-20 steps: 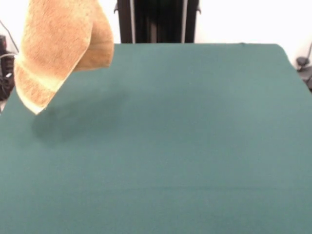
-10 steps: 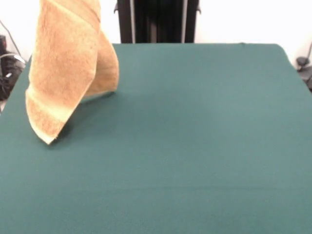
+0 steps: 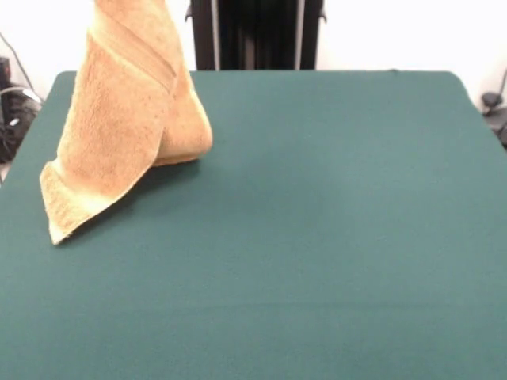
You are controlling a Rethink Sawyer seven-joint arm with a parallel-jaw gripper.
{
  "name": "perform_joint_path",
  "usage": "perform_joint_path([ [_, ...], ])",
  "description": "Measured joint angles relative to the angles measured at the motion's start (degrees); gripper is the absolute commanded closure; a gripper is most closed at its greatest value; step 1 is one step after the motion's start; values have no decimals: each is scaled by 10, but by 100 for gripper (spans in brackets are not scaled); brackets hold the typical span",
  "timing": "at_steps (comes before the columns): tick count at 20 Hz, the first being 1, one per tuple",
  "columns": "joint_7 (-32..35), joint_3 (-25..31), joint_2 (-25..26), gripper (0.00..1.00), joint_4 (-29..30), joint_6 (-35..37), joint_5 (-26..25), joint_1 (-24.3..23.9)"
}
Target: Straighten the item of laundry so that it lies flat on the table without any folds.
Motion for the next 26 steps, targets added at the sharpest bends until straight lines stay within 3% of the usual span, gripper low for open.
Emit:
perform_joint_path([
  [15,0,5,45,100,-14,-18,16,21],
  [26,0,1,115,100,-104,-18,34,64],
])
